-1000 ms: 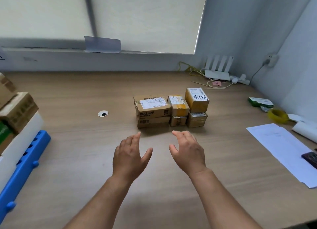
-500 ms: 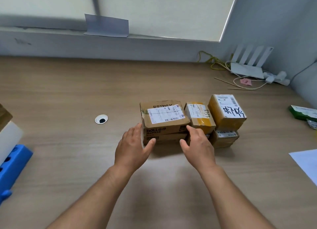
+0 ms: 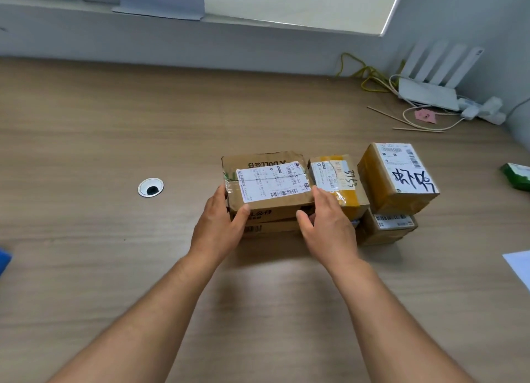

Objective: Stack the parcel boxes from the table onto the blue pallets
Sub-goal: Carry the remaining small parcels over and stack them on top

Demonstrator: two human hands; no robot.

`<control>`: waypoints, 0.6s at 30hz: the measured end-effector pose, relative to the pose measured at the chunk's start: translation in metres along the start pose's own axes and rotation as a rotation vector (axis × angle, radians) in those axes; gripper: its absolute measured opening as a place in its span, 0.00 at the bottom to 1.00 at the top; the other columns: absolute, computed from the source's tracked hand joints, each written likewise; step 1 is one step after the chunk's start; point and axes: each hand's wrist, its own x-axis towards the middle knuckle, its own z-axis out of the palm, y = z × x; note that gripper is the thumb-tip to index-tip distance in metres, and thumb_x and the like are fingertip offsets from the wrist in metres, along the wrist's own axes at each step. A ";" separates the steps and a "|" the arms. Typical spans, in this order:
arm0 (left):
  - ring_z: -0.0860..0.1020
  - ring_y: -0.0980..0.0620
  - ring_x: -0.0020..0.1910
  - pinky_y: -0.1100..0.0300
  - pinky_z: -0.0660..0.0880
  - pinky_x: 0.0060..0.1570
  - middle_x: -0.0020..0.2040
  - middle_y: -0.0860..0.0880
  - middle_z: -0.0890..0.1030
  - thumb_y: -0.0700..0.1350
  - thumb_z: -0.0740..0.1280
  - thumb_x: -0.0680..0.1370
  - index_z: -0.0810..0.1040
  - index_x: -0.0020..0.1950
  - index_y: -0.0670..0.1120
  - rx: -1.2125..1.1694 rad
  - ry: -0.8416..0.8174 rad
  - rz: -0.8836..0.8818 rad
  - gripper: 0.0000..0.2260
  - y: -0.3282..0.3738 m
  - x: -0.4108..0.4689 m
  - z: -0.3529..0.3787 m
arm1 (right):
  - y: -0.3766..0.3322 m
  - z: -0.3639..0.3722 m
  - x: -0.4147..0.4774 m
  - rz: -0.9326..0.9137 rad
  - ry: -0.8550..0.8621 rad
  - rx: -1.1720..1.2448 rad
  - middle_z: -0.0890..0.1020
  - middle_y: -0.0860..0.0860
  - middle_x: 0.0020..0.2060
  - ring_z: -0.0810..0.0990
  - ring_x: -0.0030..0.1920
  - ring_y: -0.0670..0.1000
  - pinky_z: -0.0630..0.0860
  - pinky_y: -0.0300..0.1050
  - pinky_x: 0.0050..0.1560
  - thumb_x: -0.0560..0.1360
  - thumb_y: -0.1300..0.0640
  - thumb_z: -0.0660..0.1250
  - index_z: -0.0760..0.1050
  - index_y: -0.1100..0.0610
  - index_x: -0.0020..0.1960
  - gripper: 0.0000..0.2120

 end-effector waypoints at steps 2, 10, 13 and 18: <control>0.74 0.52 0.60 0.51 0.72 0.59 0.65 0.55 0.72 0.47 0.64 0.78 0.64 0.71 0.55 -0.135 -0.004 -0.046 0.22 0.001 -0.002 -0.003 | -0.003 0.001 -0.001 -0.014 0.016 0.008 0.66 0.52 0.70 0.71 0.64 0.51 0.71 0.45 0.57 0.81 0.51 0.58 0.56 0.55 0.76 0.26; 0.76 0.54 0.56 0.68 0.70 0.43 0.62 0.53 0.75 0.39 0.63 0.76 0.69 0.57 0.65 -0.452 -0.016 -0.146 0.20 -0.003 -0.017 -0.013 | -0.012 0.008 -0.009 0.160 0.041 0.102 0.69 0.53 0.65 0.71 0.63 0.52 0.72 0.47 0.57 0.80 0.46 0.60 0.57 0.55 0.76 0.29; 0.76 0.57 0.55 0.72 0.71 0.43 0.62 0.54 0.77 0.34 0.61 0.76 0.68 0.61 0.63 -0.482 -0.050 -0.124 0.25 -0.007 -0.027 -0.017 | -0.010 0.008 -0.015 0.231 0.012 0.219 0.71 0.53 0.64 0.72 0.62 0.52 0.70 0.47 0.59 0.79 0.47 0.62 0.62 0.54 0.75 0.27; 0.75 0.61 0.54 0.73 0.71 0.43 0.59 0.58 0.77 0.33 0.65 0.75 0.67 0.69 0.57 -0.484 -0.039 -0.088 0.28 -0.011 -0.052 -0.031 | -0.009 0.007 -0.036 0.239 0.012 0.508 0.73 0.50 0.60 0.73 0.57 0.49 0.73 0.47 0.57 0.72 0.51 0.71 0.69 0.50 0.65 0.23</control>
